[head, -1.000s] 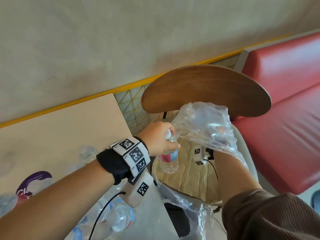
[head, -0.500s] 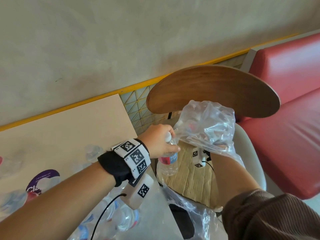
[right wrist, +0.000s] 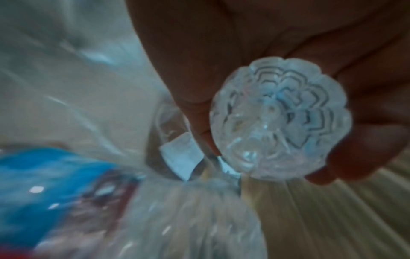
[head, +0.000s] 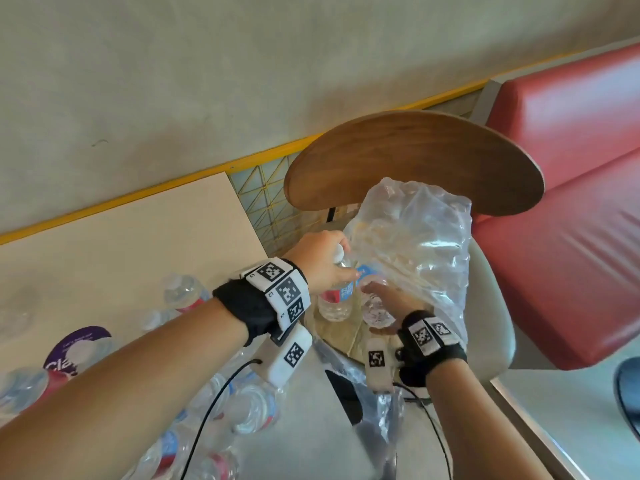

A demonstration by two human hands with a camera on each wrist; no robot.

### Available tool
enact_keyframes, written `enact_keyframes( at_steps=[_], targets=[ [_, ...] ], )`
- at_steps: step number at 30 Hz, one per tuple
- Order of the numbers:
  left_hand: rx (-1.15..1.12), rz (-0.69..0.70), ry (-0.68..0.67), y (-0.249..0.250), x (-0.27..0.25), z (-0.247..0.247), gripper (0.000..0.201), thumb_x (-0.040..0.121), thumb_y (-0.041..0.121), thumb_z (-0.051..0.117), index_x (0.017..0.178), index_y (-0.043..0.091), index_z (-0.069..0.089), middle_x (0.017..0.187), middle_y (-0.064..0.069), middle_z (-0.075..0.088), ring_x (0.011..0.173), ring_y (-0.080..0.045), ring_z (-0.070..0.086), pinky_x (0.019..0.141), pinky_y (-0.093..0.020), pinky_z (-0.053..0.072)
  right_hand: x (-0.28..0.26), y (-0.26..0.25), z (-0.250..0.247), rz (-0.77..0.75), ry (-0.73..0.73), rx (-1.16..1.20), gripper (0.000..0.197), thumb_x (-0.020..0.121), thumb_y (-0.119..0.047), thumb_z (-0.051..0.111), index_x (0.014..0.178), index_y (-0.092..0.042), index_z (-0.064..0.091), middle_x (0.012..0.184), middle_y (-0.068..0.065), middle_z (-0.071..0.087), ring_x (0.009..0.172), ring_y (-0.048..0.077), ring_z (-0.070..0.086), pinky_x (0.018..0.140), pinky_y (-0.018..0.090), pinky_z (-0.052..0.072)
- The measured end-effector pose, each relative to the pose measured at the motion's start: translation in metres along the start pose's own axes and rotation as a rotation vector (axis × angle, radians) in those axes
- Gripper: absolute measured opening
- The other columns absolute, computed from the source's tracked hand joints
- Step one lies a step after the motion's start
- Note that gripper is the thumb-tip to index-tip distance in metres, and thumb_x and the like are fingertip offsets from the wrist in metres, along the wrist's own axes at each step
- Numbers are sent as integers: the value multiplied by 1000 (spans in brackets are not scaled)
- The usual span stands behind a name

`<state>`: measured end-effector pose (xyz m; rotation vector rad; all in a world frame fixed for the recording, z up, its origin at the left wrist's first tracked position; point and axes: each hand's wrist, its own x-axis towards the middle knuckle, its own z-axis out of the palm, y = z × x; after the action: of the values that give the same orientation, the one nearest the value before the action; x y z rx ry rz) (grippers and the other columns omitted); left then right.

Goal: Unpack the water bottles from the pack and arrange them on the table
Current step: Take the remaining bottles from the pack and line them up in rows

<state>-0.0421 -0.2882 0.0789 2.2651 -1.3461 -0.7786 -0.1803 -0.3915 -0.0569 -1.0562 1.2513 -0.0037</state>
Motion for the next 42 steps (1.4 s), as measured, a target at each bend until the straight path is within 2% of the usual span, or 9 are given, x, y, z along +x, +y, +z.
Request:
enact_keyframes(
  at_steps=[5, 9, 16, 20, 24, 32, 36, 39, 42],
  targets=[
    [10, 16, 26, -1, -4, -4, 42, 79, 37, 72, 111, 16, 55, 100, 0, 56, 91, -22, 56, 71, -25, 41, -47, 40, 1, 0, -163, 184, 68, 54, -43, 84, 108, -7, 63, 101, 13, 68, 87, 28, 65, 95, 45, 49],
    [25, 29, 9, -4, -15, -16, 60, 78, 39, 73, 128, 19, 47, 130, -3, 53, 118, -22, 52, 93, -31, 44, -69, 70, -2, -140, -352, 192, 51, 64, -27, 81, 104, -1, 63, 87, 13, 65, 72, 22, 64, 75, 36, 50],
    [-14, 39, 90, -14, -53, -50, 38, 74, 38, 77, 103, 17, 63, 82, 9, 53, 87, -14, 54, 58, -18, 38, -102, 90, 24, -266, -452, -85, 65, 55, 8, 69, 115, -13, 52, 93, 12, 62, 86, 22, 61, 69, 22, 55],
    [28, 27, 38, -25, -70, -48, 37, 74, 36, 77, 104, 18, 66, 92, 4, 55, 88, -14, 53, 60, -23, 40, -96, 101, 40, -381, -400, -441, 69, 63, 10, 78, 121, -13, 48, 103, -1, 63, 95, 10, 61, 80, 15, 52],
    [84, -38, -24, -43, -71, -31, 41, 75, 35, 77, 110, 18, 67, 111, -2, 59, 105, -20, 56, 74, -22, 37, -85, 109, 56, -463, -390, -663, 87, 59, -5, 83, 129, -33, 40, 128, -8, 50, 120, 8, 47, 107, 28, 38],
    [181, -104, -31, -60, -49, -20, 50, 78, 31, 76, 121, 10, 61, 125, -8, 59, 113, -25, 56, 86, -30, 44, -77, 88, 82, -600, -301, -651, 73, 59, -9, 86, 120, -26, 51, 109, -9, 62, 106, 10, 58, 101, 27, 44],
    [266, -155, -87, -66, -31, -13, 48, 79, 26, 75, 121, 8, 60, 123, -8, 62, 109, -25, 59, 88, -32, 48, -74, 63, 90, -667, -320, -626, 71, 64, -4, 83, 119, -31, 47, 103, -14, 59, 95, 3, 56, 77, -2, 41],
    [338, -178, -121, -69, -19, -5, 43, 79, 20, 75, 117, 5, 62, 119, -10, 64, 94, -23, 59, 77, -30, 49, -66, 49, 99, -731, -287, -644, 74, 63, -7, 83, 125, -29, 48, 119, -4, 50, 105, 10, 49, 71, -2, 40],
    [400, -238, -170, -73, -9, -5, 39, 82, 11, 72, 118, 2, 61, 115, -14, 62, 75, -23, 55, 54, -24, 49, -54, 38, 110, -742, -264, -644, 76, 62, -10, 84, 128, -27, 50, 122, -5, 49, 112, 14, 49, 89, 10, 43]
  ],
)
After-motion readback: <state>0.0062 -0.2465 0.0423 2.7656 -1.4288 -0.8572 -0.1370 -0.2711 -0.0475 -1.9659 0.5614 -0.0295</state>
